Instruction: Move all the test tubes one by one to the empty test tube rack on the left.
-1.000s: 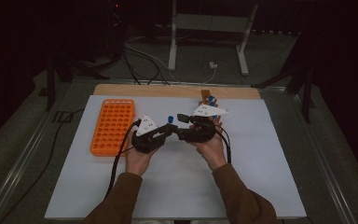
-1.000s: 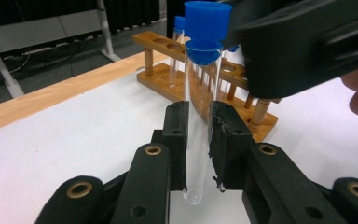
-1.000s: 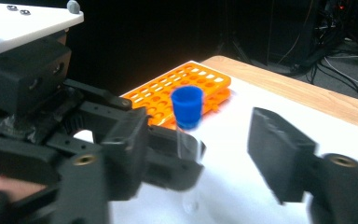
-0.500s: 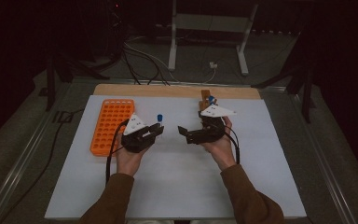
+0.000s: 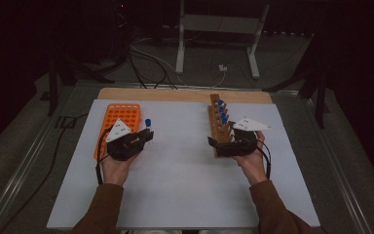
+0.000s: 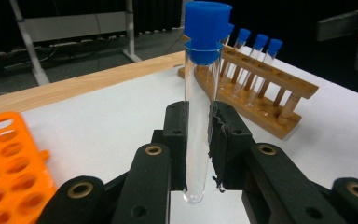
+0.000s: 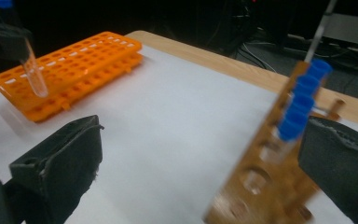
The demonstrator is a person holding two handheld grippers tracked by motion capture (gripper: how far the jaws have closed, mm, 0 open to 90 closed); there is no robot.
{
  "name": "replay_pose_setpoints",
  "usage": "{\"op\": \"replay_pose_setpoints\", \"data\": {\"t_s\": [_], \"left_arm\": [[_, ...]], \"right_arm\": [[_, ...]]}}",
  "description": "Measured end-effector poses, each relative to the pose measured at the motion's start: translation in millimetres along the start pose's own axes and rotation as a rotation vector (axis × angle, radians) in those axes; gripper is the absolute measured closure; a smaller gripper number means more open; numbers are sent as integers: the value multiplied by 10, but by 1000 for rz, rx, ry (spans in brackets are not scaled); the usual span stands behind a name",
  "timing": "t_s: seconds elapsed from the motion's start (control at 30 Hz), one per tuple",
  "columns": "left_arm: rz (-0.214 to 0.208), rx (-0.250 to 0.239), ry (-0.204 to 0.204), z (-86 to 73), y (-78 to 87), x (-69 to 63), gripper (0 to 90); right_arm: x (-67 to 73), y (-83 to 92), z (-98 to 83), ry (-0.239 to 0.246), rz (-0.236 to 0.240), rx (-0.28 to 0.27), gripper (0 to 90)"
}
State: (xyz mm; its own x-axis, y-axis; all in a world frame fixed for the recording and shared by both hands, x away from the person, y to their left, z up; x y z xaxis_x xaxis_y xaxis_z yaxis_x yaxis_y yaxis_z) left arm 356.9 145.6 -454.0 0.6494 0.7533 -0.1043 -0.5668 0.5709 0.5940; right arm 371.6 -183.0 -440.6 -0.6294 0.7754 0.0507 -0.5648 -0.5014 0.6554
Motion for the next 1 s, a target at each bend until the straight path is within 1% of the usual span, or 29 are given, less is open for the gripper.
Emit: {"op": "replay_pose_setpoints", "data": {"t_s": [0.13, 0.23, 0.3, 0.33, 0.47, 0.5, 0.57, 0.63, 0.73, 0.77, 0.9, 1.0], "left_arm": [[12, -8, 27, -81, 67, 95, 782], [40, -6, 31, -149, 115, 157, 782], [44, -7, 37, -171, 128, 177, 782], [57, -2, 46, -217, 151, 219, 783], [71, 6, 58, -279, 179, 270, 783], [76, 8, 66, -313, 193, 297, 783], [79, 9, 68, -327, 199, 308, 783], [91, 15, 74, -363, 216, 336, 783], [98, 16, 76, -383, 226, 351, 782], [103, 22, 77, -403, 235, 365, 782], [115, 24, 79, -433, 254, 387, 782], [125, 27, 92, -486, 268, 417, 782]], "right_arm": [[-108, 78, -138, -28, -12, -2, 0], [-179, 150, -235, -45, -18, -8, 0], [-223, 201, -294, -52, -31, -14, 0], [-243, 225, -321, -55, -35, -16, 0], [-309, 312, -415, -65, -53, -24, 0], [-321, 330, -436, -68, -54, -26, 0], [-343, 355, -478, -72, -62, -26, 0], [-365, 373, -520, -72, -71, -23, 0], [-404, 396, -579, -83, -77, -22, 0], [-414, 404, -596, -88, -79, -23, 0], [-450, 447, -657, -97, -88, -30, 0], [-485, 475, -701, -110, -95, -38, 0]]}}
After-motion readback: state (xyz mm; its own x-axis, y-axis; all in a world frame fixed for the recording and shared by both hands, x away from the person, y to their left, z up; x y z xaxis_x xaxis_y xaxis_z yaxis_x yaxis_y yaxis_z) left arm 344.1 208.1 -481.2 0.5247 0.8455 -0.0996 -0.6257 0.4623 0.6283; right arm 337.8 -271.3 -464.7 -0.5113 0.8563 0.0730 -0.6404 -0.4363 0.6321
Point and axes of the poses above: each handheld gripper's, and its own axes: y roughly backward along the jaws, z roughly out of its top, x roughly to its left, the point moved 4 cm from there along -y, roughly forward along the jaws, and after that the axes turned 15 degrees about x, right-handed, at the moved point
